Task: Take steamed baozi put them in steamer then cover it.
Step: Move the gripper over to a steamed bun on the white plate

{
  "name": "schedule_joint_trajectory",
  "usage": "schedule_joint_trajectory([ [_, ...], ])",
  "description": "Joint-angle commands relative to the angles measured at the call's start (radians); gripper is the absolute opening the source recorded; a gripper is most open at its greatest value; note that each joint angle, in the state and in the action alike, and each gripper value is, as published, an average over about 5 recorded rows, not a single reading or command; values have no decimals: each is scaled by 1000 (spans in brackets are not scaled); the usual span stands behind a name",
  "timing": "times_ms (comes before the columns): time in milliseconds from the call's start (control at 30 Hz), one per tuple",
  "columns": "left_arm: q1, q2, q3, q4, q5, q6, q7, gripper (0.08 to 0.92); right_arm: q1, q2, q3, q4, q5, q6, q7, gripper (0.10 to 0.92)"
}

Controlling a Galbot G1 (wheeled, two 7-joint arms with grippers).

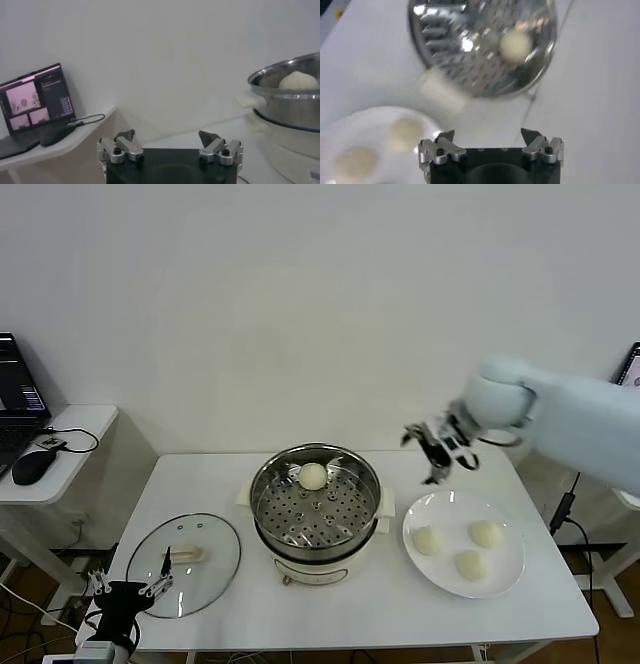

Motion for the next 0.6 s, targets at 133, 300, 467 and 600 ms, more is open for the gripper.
schedule_joint_trajectory([
  [133,-12,8,4,-1,0,29,-6,823,-376,-178,227,31,-124,-61,13,823],
  [300,-11,4,3,6,11,29,-2,823,-539,-121,345,-46,-174,-43,13,823],
  [467,-7,-2,-2,8,17,29,0,823,-611,-51,391,-125,-205,-18,8,823],
  [600,-1,-8,-8,7,21,29,2,823,-635,4,403,-176,-211,-5,13,823],
])
